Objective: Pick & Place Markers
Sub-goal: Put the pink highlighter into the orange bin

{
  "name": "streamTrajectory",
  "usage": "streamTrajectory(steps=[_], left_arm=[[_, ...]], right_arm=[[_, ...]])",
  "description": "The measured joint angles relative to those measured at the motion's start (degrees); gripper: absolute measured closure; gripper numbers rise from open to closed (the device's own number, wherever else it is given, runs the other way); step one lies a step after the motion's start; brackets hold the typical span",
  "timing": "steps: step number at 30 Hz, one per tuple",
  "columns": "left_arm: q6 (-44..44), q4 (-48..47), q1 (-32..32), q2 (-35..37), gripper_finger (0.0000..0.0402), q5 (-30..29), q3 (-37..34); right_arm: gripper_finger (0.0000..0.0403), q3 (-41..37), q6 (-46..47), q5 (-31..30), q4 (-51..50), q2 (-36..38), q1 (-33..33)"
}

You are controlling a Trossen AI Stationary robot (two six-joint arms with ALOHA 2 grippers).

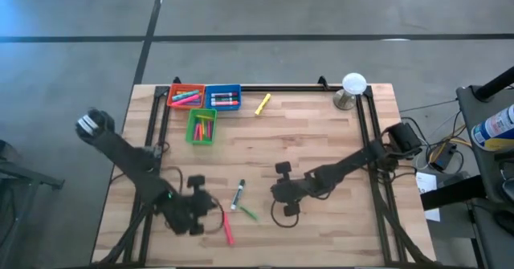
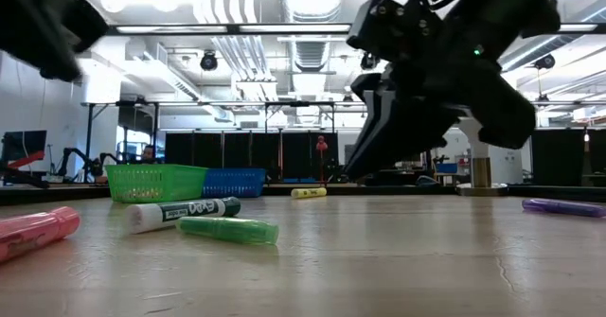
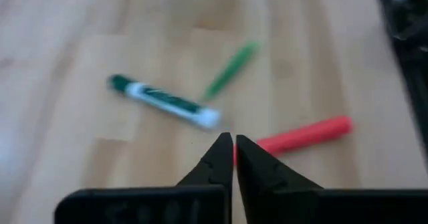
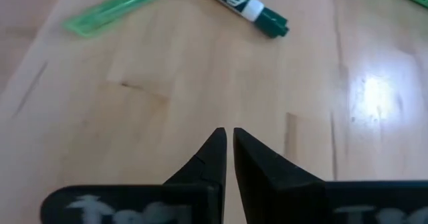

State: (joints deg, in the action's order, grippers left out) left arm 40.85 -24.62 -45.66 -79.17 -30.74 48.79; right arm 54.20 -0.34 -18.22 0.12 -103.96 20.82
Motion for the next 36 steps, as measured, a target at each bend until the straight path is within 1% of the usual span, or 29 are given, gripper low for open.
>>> streamTrajectory(steps=[2, 6, 10, 14, 17, 22, 33, 36], left_arm=[[-0.3, -0.1, -1.4, -4.8, 0.0374, 0.1, 4.0], [-2.7, -2.4, -1.5, -14.2, 0.0341, 2.3, 12.5], [-8.1, -4.7, -1.4, -22.2, 0.0315, 4.6, 20.3], [-12.2, -7.8, -1.0, -28.0, 0.0303, 8.6, 27.0], [-15.2, -10.0, -0.8, -31.1, 0.0303, 10.7, 30.4], [-19.5, -11.1, -0.1, -33.9, 0.0303, 14.4, 32.1], [-24.2, -11.7, 1.4, -34.5, 0.0303, 15.8, 31.6], [-24.8, -14.3, 1.4, -34.4, 0.0303, 15.8, 31.6]], right_arm=[[0.0381, -0.2, 0.3, 0.0, 0.0, 0.0, 0.6], [0.0381, -0.3, 0.4, 0.0, 0.1, 0.0, 1.2], [0.0381, -0.3, 0.4, 0.0, 0.1, 0.0, 1.3], [0.0381, -0.4, 0.4, 0.0, 0.0, 0.0, 1.5], [0.0381, -0.4, 0.4, 0.0, 0.0, 0.0, 1.6], [0.0381, -0.4, 0.4, 0.0, 0.0, 0.1, 1.6], [0.0381, -0.5, 0.4, 0.1, 0.0, 0.1, 1.6], [0.0381, -0.5, 0.4, 0.1, 0.0, 0.1, 1.6]])
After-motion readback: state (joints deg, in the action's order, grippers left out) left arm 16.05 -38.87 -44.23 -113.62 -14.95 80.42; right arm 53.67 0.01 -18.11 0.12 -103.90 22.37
